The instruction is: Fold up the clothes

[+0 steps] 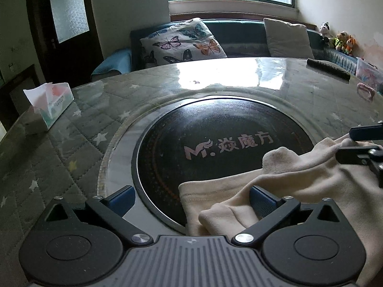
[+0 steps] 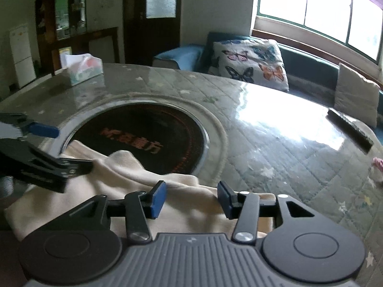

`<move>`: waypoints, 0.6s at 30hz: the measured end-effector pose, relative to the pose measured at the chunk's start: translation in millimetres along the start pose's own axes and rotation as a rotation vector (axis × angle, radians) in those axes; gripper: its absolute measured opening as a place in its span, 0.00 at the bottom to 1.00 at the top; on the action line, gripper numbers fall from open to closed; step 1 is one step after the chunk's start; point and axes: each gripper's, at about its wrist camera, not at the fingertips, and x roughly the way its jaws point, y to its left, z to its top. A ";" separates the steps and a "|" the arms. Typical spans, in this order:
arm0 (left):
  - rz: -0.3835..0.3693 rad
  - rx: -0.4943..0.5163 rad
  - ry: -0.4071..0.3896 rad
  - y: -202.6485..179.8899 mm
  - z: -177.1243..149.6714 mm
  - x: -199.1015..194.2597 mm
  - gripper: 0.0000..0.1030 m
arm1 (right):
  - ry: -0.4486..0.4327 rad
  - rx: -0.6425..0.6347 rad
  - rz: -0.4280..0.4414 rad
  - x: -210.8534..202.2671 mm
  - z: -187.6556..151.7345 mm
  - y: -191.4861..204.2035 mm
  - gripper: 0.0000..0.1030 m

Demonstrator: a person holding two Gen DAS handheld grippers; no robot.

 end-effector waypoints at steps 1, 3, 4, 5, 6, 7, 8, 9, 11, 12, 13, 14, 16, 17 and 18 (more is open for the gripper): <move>0.000 0.001 0.000 0.1 0.1 0.0 1.00 | -0.006 -0.013 0.013 -3.7 0.5 4.0 0.49; 0.001 0.001 0.001 -0.1 0.5 0.4 1.00 | -0.016 -0.043 0.039 -10.3 0.5 14.1 0.50; 0.001 0.000 0.002 -0.1 0.6 0.6 1.00 | -0.020 -0.060 0.052 -13.0 0.3 19.9 0.51; 0.000 -0.001 0.003 0.1 0.7 0.7 1.00 | -0.024 -0.079 0.065 -15.4 -0.3 26.3 0.54; -0.001 -0.002 0.004 0.3 0.8 0.7 1.00 | -0.028 -0.093 0.073 -17.0 -0.9 31.1 0.55; -0.002 -0.002 0.005 0.2 0.8 0.6 1.00 | -0.031 -0.115 0.082 -18.0 -2.0 38.6 0.55; -0.002 -0.001 0.006 0.2 0.8 0.4 1.00 | -0.033 -0.137 0.092 -19.0 -3.1 46.2 0.55; 0.000 -0.002 0.006 0.8 0.8 0.4 1.00 | -0.036 -0.159 0.102 -20.0 -4.2 53.7 0.55; 0.003 -0.005 0.006 2.1 0.8 0.4 1.00 | -0.041 -0.202 0.120 -22.1 -6.3 68.8 0.56; 0.005 -0.006 0.006 2.7 0.8 0.4 1.00 | -0.044 -0.227 0.101 -21.9 -7.7 76.8 0.56; 0.002 -0.010 0.008 3.7 0.7 0.6 1.00 | -0.049 -0.248 0.087 -21.8 -9.0 81.4 0.57; -0.001 -0.014 0.010 4.6 0.6 0.8 1.00 | -0.054 -0.272 0.096 -21.9 -10.5 86.5 0.58; -0.001 -0.013 0.009 4.7 0.6 0.9 1.00 | -0.051 -0.285 0.111 -22.1 -12.6 92.1 0.58; -0.001 -0.013 0.008 4.7 0.6 0.9 1.00 | -0.049 -0.293 0.115 -22.0 -13.8 95.4 0.59; -0.002 -0.014 0.008 4.8 0.6 1.1 1.00 | -0.050 -0.300 0.113 -22.3 -14.6 97.1 0.59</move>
